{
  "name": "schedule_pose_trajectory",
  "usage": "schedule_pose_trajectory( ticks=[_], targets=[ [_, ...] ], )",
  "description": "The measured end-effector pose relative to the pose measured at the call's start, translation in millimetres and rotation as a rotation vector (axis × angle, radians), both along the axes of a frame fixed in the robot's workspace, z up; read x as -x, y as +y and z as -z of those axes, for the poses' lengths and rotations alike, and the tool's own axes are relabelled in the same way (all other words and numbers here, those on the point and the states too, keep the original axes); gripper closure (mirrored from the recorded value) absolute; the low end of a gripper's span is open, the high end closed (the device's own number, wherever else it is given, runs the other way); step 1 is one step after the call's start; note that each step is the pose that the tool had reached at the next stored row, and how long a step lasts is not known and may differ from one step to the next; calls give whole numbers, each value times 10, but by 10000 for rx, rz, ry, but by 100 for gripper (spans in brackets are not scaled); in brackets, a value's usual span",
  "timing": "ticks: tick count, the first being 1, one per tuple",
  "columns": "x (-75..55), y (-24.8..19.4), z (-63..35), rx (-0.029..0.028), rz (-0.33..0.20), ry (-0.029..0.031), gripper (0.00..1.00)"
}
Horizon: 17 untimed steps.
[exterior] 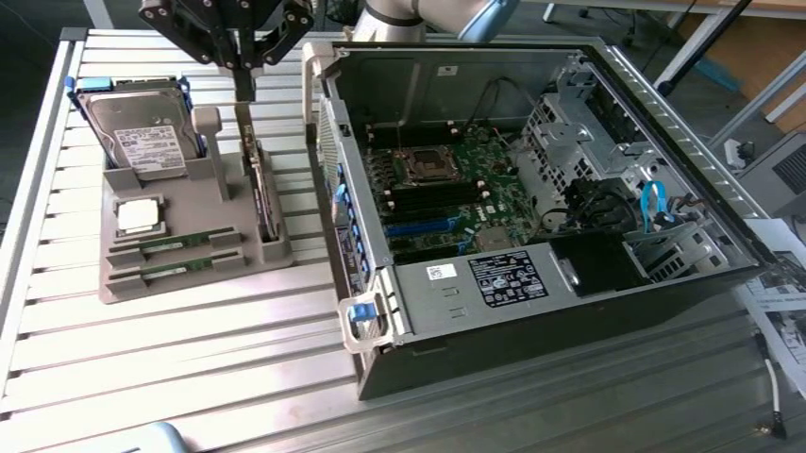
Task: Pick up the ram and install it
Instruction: 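Reach for the ram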
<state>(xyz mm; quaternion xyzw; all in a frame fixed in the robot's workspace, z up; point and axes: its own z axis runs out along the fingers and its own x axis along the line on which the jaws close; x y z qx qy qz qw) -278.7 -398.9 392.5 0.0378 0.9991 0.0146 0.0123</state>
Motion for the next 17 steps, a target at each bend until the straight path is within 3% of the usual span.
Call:
schedule_pose_trajectory(
  ticks=[17],
  targets=[
    [188, 0, 2, 79, 0, 0, 90]
  ],
)
